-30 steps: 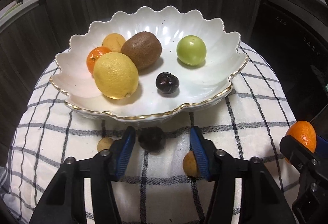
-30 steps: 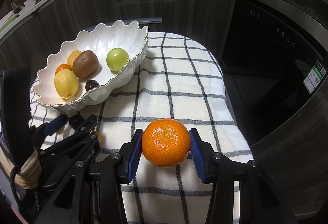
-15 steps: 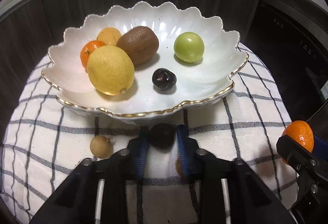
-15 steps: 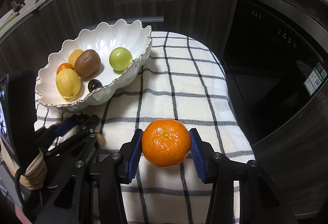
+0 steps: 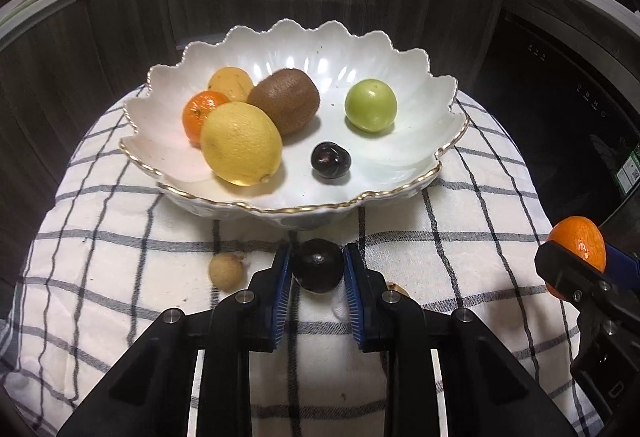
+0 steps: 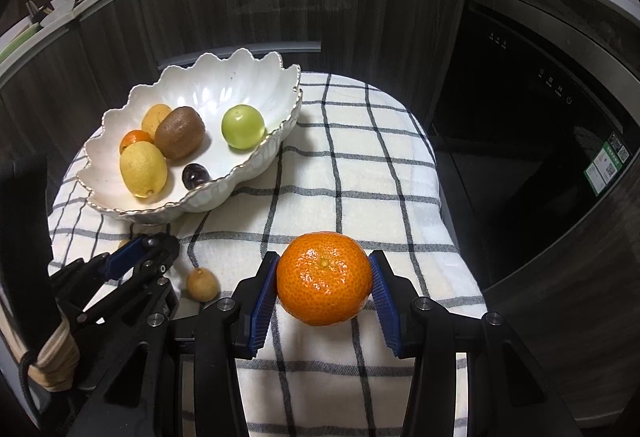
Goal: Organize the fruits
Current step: 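Carry the plum with the left tool while the right tool carries the mandarin over the bowl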
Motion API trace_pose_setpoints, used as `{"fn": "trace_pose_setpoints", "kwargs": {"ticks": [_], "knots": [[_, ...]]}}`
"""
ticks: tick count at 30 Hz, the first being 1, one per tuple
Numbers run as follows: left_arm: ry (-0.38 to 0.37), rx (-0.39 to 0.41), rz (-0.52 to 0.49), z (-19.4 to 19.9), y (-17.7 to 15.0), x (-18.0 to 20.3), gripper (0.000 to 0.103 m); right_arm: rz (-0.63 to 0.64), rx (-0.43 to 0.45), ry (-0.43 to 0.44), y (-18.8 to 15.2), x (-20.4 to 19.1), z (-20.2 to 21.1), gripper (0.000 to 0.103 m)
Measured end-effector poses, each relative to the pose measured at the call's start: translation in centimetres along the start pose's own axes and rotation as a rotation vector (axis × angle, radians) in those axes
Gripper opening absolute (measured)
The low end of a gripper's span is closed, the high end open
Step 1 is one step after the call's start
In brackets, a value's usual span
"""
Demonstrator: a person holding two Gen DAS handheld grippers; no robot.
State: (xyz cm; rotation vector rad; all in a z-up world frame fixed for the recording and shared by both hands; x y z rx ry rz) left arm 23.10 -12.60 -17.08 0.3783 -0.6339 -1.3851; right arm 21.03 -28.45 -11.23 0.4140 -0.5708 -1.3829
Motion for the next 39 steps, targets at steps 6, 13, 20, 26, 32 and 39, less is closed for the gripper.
{"fn": "trace_pose_setpoints", "kwargs": {"ticks": [6,13,20,26,32,39], "knots": [[0.000,0.036,-0.011,1.9,0.5,-0.3,0.026,0.004,0.033,0.016,0.3,-0.7,1.4,0.046],[0.012,0.080,-0.009,4.1,1.3,-1.4,0.026,0.015,0.082,0.033,1.1,-1.8,3.3,0.046],[0.020,0.131,0.007,6.5,3.1,-3.3,0.026,0.046,0.137,0.066,3.0,-3.5,4.6,0.046],[0.011,0.167,0.003,7.2,5.6,-4.6,0.026,0.084,0.178,0.091,5.2,-5.1,4.6,0.046],[-0.015,0.176,-0.009,6.2,8.0,-5.5,0.026,0.091,0.180,0.103,7.6,-5.9,3.1,0.046],[-0.045,0.163,-0.017,3.6,10.6,-6.2,0.026,0.095,0.156,0.114,9.8,-6.6,0.4,0.046]]}}
Point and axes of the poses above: each gripper's, at about its wrist camera, not at the fingertips, and z roughly against the way its jaws point, x to its right, y to its top, the point moved 1 cm from there along -z, roughly the way its jaws point, and after that the axes turned 13 degrees about z, right-handed, at the moved point
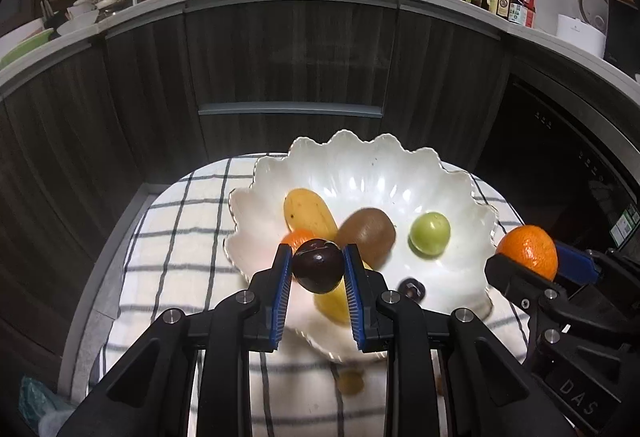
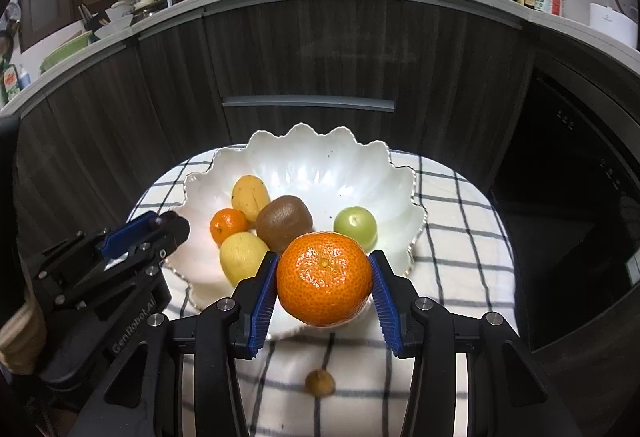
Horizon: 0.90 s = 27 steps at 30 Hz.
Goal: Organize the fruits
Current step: 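Carry the plum with the left tool while the right tool carries the mandarin over the bowl, then open the left tool to drop the plum while the right tool drops the mandarin into the bowl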
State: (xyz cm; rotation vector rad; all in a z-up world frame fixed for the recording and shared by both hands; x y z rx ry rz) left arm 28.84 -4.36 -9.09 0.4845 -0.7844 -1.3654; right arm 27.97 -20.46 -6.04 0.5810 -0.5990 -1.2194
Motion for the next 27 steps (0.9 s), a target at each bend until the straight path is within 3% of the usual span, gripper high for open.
{"fn": "trace_pose_setpoints", "kwargs": {"ticks": [10,19,21,26,27], "knots": [[-0.038,-0.053,-0.016,-4.7,1.8,-0.6,0.026,-0.029,-0.076,-0.013,0.7,0.9,-5.0,0.046],[-0.040,-0.105,-0.025,-6.7,1.6,-0.8,0.026,-0.043,-0.121,-0.008,0.9,1.5,-7.2,0.046],[-0.037,-0.115,-0.023,-6.8,1.6,-0.9,0.031,-0.045,-0.131,-0.004,1.0,1.5,-7.4,0.047],[-0.007,-0.086,-0.034,-6.5,1.9,-1.0,0.062,-0.037,-0.137,-0.024,1.0,1.5,-7.3,0.048],[0.003,-0.079,-0.034,-6.4,2.0,-1.1,0.065,-0.037,-0.136,-0.032,1.0,1.5,-7.2,0.054]]}}
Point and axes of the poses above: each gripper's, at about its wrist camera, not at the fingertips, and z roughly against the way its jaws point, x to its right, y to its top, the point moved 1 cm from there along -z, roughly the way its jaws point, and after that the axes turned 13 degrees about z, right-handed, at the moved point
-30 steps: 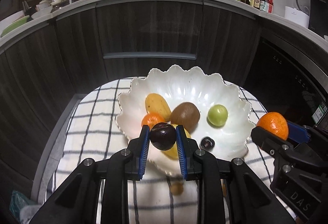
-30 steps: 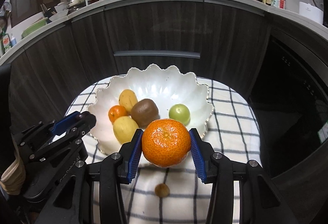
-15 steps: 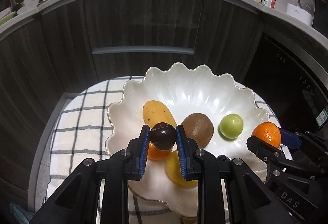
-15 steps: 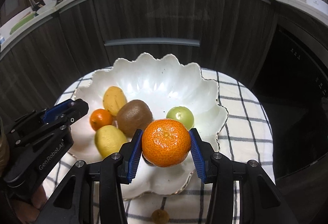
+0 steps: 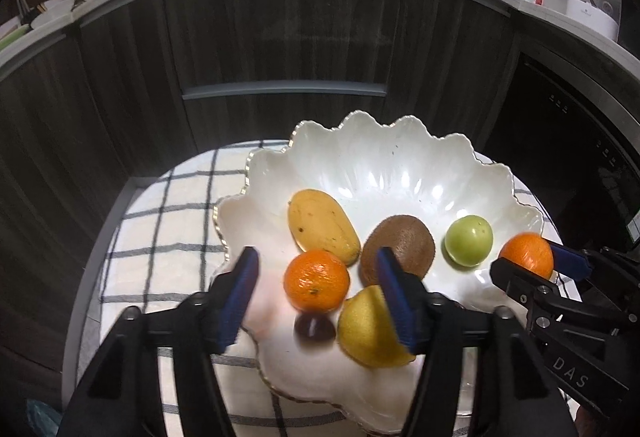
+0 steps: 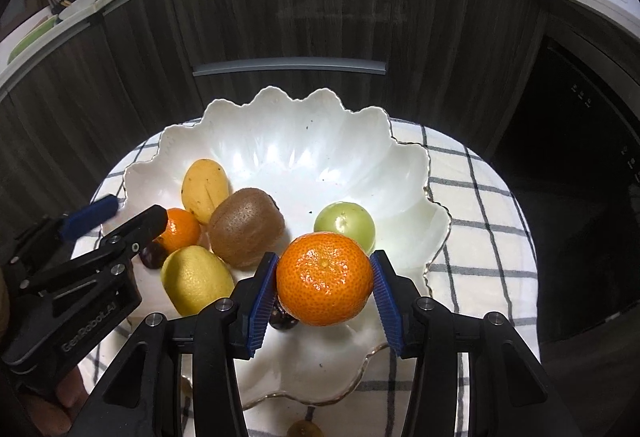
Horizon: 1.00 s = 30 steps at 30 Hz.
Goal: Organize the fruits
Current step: 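Open the left tool to drop the plum while the right tool drops the mandarin into the bowl, then withdraw both open tools from the bowl toward the two tan longans on the towel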
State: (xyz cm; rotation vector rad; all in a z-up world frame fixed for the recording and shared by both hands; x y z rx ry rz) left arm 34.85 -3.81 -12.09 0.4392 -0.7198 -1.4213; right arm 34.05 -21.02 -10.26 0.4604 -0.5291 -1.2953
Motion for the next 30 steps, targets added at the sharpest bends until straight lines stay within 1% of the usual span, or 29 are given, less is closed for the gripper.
{"fn": "trace_pose_setpoints", "kwargs": {"ticks": [1,2,3,5,7,11,14,19,25,30], "knots": [[0.011,0.003,0.002,0.1,0.0,-0.1,0.070,-0.001,0.004,-0.014,0.0,0.0,0.2,0.058],[0.017,0.009,0.005,0.3,0.1,-0.2,0.074,-0.003,0.010,-0.027,0.1,0.1,0.5,0.070],[0.017,0.014,0.007,0.5,0.2,-0.2,0.076,-0.004,0.017,-0.037,0.1,0.1,0.7,0.077],[0.022,0.017,0.004,0.8,0.2,-0.2,0.081,-0.006,0.030,-0.059,0.3,0.2,1.3,0.078],[0.029,0.028,-0.002,1.2,0.3,-0.1,0.083,-0.009,0.035,-0.071,0.3,0.3,1.8,0.078],[0.050,0.055,0.008,2.4,0.4,-0.4,0.095,-0.012,0.050,-0.114,0.2,0.4,3.2,0.078],[0.064,0.075,0.000,3.6,0.3,-0.4,0.096,-0.018,0.062,-0.141,-0.2,0.5,4.2,0.078],[0.083,0.098,-0.016,5.6,-0.5,-0.1,0.096,-0.039,0.078,-0.154,-1.4,0.5,6.3,0.078],[0.092,0.120,-0.011,8.0,-2.7,-0.3,0.096,-0.047,0.088,-0.159,-3.6,-0.2,8.3,0.078],[0.083,0.114,-0.016,9.0,-4.6,-0.5,0.096,-0.054,0.088,-0.155,-5.4,-0.7,9.2,0.078]]}}
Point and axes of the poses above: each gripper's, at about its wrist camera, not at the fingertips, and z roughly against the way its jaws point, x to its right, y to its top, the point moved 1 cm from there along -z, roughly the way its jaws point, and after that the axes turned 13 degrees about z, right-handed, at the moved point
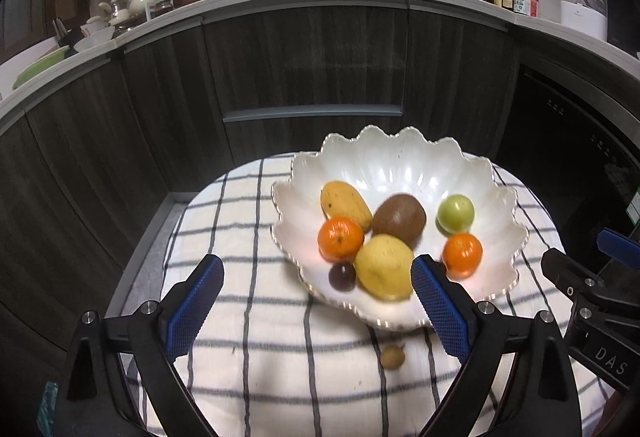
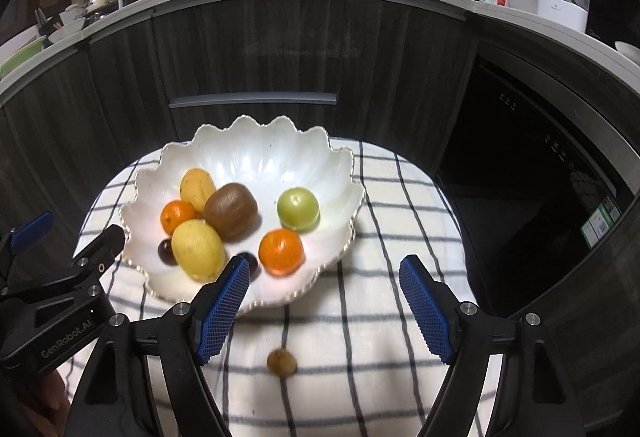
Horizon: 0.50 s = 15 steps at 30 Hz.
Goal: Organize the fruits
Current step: 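Withdraw both open tools from the bowl toward the two tan longans on the towel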
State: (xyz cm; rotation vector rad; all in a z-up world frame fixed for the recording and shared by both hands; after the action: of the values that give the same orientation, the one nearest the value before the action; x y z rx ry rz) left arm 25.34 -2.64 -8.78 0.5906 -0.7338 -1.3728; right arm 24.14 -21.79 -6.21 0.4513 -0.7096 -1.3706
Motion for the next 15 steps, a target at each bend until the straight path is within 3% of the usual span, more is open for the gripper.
{"fn": "trace_pose_setpoints", "kwargs": {"ticks": [15], "knots": [[-0.042,0.007,-0.058,0.1,-3.9,0.0,0.095,-0.001,-0.040,0.001,-4.8,-1.1,-0.4,0.077]]}}
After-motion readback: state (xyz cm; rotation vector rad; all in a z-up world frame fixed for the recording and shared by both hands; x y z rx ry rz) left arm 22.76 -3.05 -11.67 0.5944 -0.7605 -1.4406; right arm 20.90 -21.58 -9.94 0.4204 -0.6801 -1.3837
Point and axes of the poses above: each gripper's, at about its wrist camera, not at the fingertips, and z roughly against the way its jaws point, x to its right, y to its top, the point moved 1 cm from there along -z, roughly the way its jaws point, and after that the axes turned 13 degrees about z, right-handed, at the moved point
